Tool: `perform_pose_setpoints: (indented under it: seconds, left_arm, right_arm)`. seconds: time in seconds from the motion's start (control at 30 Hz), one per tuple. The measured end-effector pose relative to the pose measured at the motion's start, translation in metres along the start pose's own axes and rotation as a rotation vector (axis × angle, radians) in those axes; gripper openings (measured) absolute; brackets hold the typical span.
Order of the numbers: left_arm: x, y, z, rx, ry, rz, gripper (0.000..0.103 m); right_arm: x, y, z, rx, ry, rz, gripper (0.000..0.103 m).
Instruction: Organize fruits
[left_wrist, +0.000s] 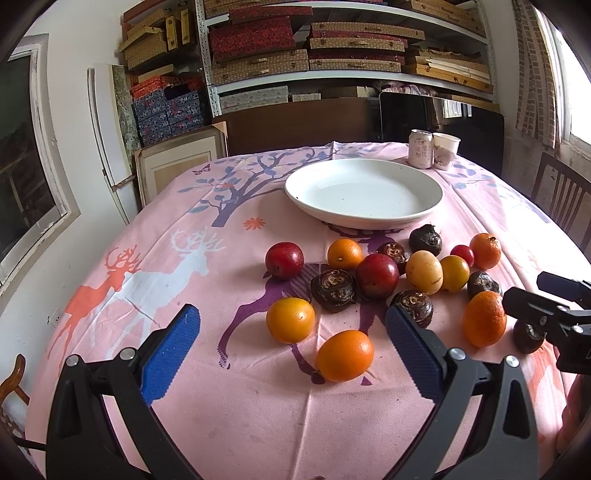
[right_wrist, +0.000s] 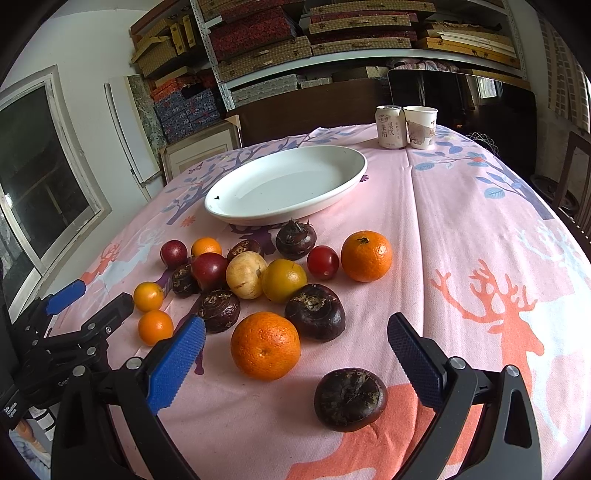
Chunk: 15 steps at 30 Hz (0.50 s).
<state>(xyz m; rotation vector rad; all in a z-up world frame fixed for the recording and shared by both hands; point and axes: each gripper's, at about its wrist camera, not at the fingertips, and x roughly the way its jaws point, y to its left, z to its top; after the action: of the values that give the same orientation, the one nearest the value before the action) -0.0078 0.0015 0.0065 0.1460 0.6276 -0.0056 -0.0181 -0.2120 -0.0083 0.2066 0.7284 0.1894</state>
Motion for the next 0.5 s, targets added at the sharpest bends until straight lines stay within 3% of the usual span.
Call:
perform_pose_setpoints:
  seconds: [0.5]
  left_arm:
    - [-0.0023,-0.0005,0.0007,0.001,-0.001,-0.001,0.099]
  right_arm:
    - [-0.0024,-0.0002,0.0002,0.0,-0.002,0.003,0.1]
